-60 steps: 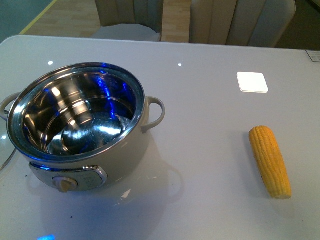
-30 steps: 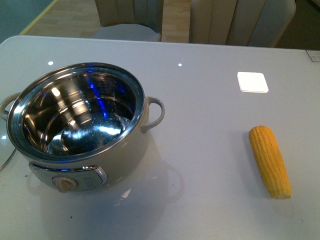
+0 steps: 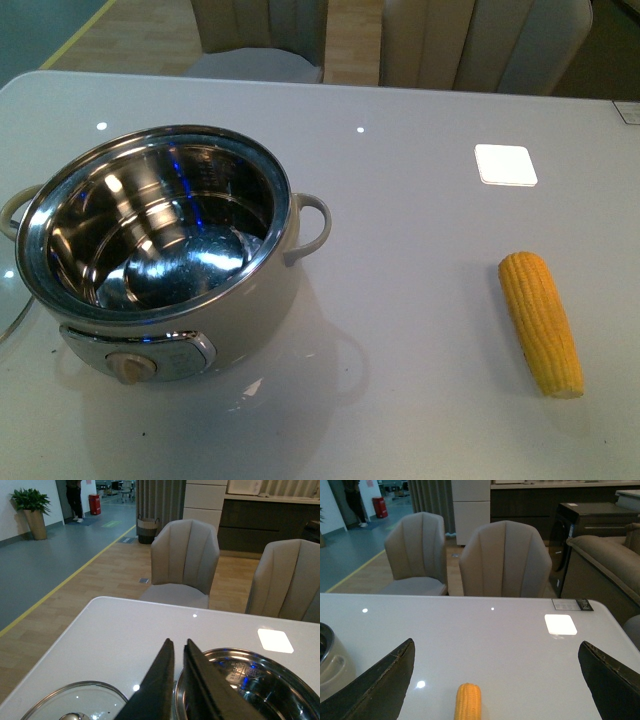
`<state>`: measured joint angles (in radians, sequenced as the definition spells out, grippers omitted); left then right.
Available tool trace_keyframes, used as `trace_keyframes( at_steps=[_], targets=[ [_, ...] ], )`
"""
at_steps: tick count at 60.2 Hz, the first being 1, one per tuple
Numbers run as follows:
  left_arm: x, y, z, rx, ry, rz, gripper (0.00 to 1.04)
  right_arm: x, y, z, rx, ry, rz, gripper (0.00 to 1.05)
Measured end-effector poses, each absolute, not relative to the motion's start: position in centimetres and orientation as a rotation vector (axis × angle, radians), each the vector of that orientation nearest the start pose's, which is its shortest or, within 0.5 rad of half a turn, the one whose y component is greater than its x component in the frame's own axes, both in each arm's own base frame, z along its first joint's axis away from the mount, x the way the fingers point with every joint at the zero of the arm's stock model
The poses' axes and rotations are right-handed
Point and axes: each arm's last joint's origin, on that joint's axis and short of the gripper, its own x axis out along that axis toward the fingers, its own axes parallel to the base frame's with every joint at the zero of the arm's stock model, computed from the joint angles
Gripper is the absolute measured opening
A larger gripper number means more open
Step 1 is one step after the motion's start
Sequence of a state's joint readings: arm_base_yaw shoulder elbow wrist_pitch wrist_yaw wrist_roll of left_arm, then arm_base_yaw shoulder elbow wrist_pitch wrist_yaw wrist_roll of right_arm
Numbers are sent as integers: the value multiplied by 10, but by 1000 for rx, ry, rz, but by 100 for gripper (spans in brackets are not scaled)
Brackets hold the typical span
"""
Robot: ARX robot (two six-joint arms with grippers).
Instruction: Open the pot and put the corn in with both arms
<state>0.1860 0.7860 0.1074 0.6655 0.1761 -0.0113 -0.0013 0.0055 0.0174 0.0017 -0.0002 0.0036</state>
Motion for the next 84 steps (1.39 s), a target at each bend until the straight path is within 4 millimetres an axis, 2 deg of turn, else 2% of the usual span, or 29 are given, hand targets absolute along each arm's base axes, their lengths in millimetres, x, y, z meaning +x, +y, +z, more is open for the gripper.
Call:
trace_keyframes(
  at_steps=[1,24,74,84],
  targets=[
    [154,23,181,-14,12,11,3,97,0,169,4,-14,-2,96],
    [133,1,168,-9,0,-2,3,97,0,169,4,-14,-1,96],
    [108,0,170,-9,-13,3,3,97,0,169,4,-14,-1,96],
    [98,0,167,-8,-6,3,3,97,0,169,4,-13,-1,96]
  ],
)
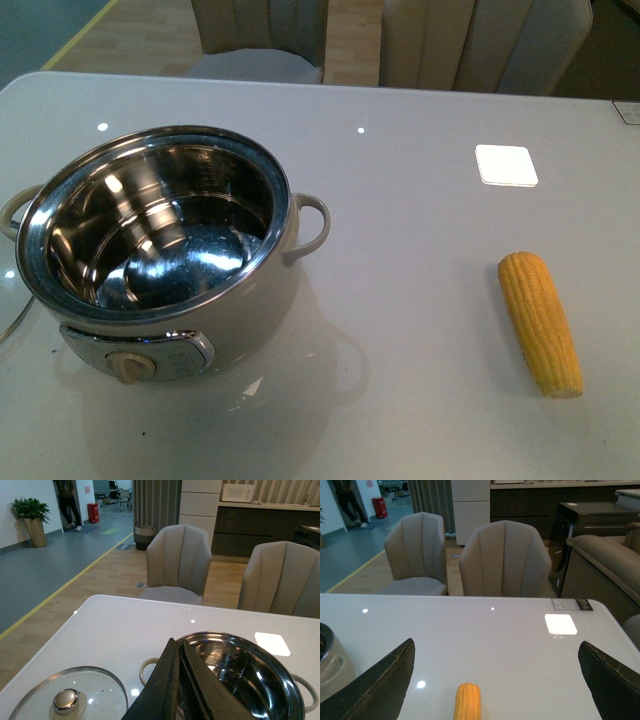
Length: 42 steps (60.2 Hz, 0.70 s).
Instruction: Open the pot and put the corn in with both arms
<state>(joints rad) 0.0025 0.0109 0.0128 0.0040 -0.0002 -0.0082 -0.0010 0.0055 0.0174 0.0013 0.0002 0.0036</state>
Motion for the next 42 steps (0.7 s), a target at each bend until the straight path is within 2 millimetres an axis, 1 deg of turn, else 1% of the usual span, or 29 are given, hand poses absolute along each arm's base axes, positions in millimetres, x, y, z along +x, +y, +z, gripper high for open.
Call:
trace_keyframes(
  at_steps=[10,18,20,21,23,24,25,29,33,42],
  targets=[
    [97,0,168,-9,-8,3,4,97,0,169,4,-13,-1,96],
    [97,0,168,-8,-8,3,28,97,0,169,4,-9,-7,96],
    [97,0,168,-8,-8,2,35,97,0,169,46,131,-73,96],
    [97,0,167,-8,-7,3,37,98,0,169,53,184,-97,96],
    [97,0,167,-9,-7,3,44,99,1,170,69,395,-191,96],
    [97,0,167,-8,-7,3,46,99,1,170,61,442,-208,96],
    [97,0,167,-8,-8,3,49,100,1,169,67,533,-237,96],
    [97,0,167,-8,-7,3,60,101,3,161,61,737,-274,96],
    [97,0,167,-8,-7,3,71,104,4,153,69,807,-285,96],
    [97,0,167,-8,-7,3,95,117,13,144,106,833,-224,96]
  ],
)
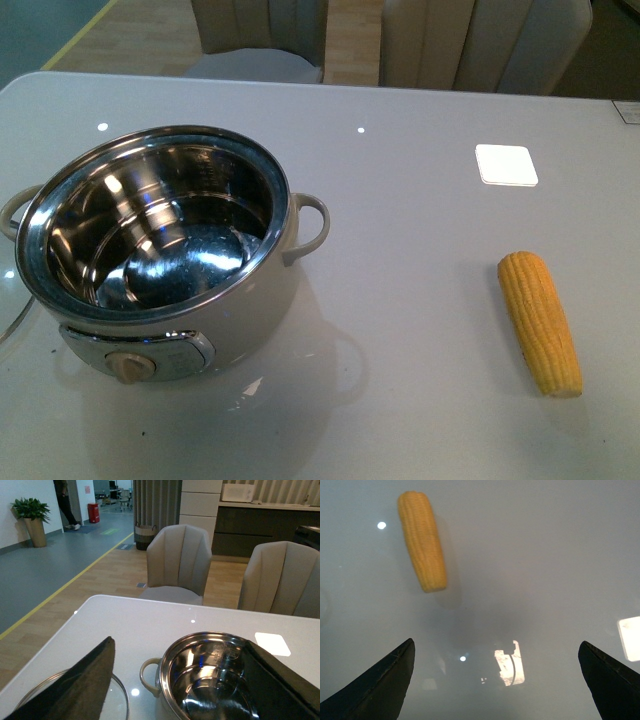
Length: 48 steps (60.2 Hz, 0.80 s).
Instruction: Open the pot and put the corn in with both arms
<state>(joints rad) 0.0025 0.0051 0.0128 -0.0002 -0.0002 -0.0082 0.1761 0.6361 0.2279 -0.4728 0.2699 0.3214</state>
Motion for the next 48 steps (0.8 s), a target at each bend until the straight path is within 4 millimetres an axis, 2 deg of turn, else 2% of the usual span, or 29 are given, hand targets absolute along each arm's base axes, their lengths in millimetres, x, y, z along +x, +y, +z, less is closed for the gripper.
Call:
trace_keyframes(
  at_steps=[3,17,35,48],
  targets=[
    [97,0,167,-6,-7,3,100,122,16,139,116,848,-193,96],
    [97,0,167,-6,-7,3,98,159,15,100,183,918,-79,96],
    [97,0,167,-5,-7,3,98,205,11,43,78,963,25,96],
    [97,0,167,-5,-7,3,98,230,15,27,25,994,49,96]
  ],
)
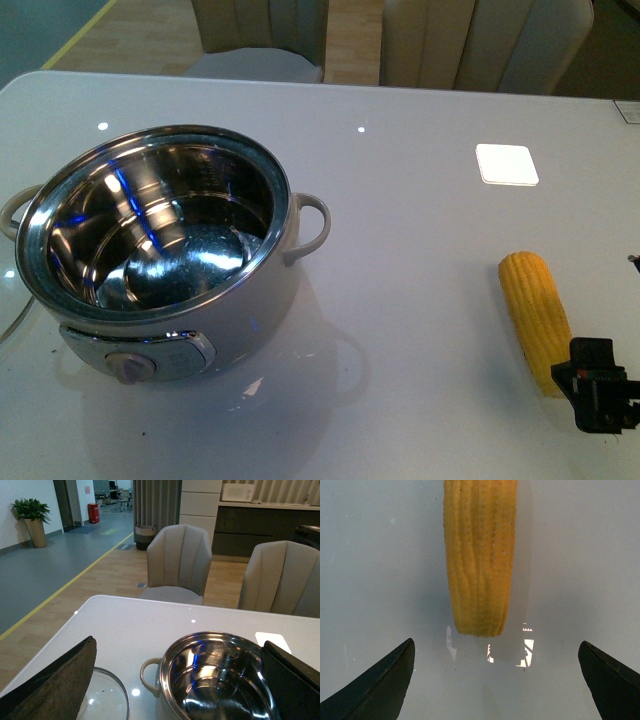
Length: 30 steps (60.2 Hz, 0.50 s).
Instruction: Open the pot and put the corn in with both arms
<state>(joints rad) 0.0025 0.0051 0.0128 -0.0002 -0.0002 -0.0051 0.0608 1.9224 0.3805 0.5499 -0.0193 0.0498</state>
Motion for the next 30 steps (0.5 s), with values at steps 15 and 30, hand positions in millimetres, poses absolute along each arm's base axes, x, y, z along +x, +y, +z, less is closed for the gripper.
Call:
trace_keyframes(
  at_steps=[15,30],
  targets=[
    [97,0,167,-5,-7,3,98,259,24,17,-15,996,69,96],
    [97,0,167,-5,-7,3,98,283,31,3,-53,1006,52,96]
  ],
)
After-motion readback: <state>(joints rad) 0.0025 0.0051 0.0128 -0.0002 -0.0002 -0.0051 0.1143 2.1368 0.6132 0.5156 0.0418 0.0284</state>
